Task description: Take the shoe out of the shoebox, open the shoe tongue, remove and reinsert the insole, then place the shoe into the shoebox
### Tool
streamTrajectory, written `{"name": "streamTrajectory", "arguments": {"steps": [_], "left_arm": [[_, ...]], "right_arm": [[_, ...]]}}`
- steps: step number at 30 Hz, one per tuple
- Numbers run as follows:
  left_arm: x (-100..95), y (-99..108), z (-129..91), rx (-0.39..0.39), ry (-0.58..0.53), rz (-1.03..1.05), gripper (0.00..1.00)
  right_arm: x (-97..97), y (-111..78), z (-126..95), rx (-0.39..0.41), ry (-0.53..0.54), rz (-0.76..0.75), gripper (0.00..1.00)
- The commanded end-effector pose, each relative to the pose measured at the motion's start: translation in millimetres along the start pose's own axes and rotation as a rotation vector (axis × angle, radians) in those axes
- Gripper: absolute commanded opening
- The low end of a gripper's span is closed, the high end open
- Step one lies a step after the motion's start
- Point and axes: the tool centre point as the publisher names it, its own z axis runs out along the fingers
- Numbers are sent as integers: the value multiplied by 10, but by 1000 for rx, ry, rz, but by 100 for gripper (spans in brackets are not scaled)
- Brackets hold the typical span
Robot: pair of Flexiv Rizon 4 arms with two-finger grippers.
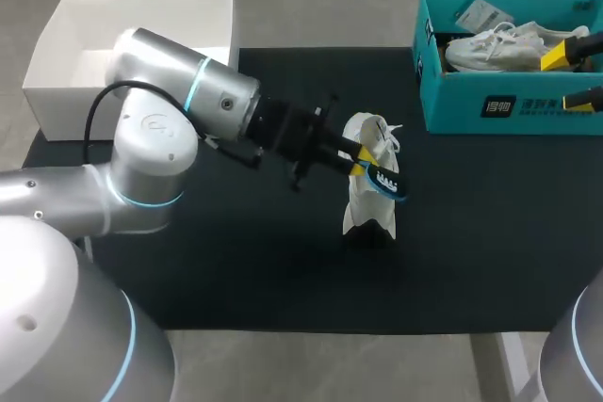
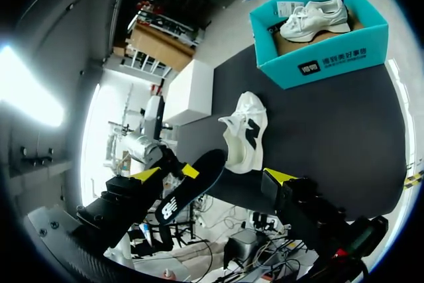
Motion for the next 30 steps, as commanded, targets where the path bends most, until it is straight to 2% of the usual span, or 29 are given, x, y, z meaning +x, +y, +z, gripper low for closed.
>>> {"name": "streamTrajectory", "arguments": {"steps": [1,13,19,30], "left_arm": [[-6,164,126,13,3,1,0],[111,598,229,16,-10,-12,0],[134,707,284,20,-10,-33,0],[198,921,299,-24,25,-63,0]], "right_arm": [[-2,-7,0,-1,-2,2,100],[-2,-7,0,-1,-2,2,100],[-2,-7,0,-1,-2,2,100],[-2,-7,0,-1,-2,2,100]]}}
